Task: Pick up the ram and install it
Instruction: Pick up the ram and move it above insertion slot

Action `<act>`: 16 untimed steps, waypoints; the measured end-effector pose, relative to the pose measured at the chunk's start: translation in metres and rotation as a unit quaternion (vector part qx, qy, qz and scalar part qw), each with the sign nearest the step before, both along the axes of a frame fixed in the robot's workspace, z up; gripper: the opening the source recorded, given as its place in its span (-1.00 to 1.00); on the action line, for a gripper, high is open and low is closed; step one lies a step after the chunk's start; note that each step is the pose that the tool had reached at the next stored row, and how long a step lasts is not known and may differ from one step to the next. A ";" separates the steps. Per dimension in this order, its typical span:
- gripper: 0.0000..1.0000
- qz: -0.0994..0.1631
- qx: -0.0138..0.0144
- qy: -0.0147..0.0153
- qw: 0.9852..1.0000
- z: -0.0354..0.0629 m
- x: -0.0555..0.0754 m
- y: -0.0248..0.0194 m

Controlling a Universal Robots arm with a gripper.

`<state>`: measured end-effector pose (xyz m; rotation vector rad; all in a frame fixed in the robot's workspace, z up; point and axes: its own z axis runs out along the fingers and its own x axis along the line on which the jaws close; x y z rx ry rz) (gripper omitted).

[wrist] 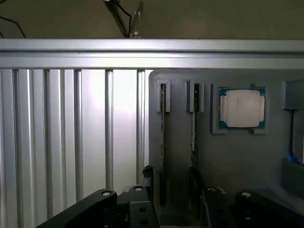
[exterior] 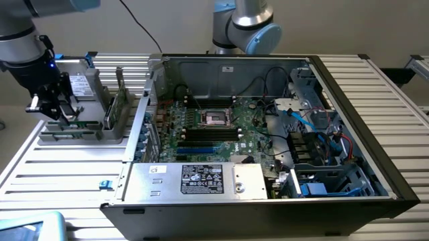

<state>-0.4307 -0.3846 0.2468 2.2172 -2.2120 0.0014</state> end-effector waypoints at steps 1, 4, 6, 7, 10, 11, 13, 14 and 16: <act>-0.15 0.000 -0.001 0.001 1.000 -0.0007 0.000 0.0000; -0.15 0.001 -0.003 0.002 1.000 -0.0045 0.001 0.0000; -0.15 0.001 -0.003 0.003 1.000 -0.0080 0.002 -0.0002; -0.15 0.002 -0.003 0.003 1.000 -0.0098 0.002 -0.0003; -0.15 0.003 -0.003 0.004 1.000 -0.0153 0.003 -0.0007; -0.15 0.003 -0.003 0.004 1.000 -0.0171 0.003 -0.0009; -0.15 0.004 -0.003 0.004 1.000 -0.0207 0.003 -0.0012; -0.15 0.004 -0.003 0.004 1.000 -0.0225 0.003 -0.0013; -0.15 0.004 -0.003 0.004 1.000 -0.0263 0.003 -0.0014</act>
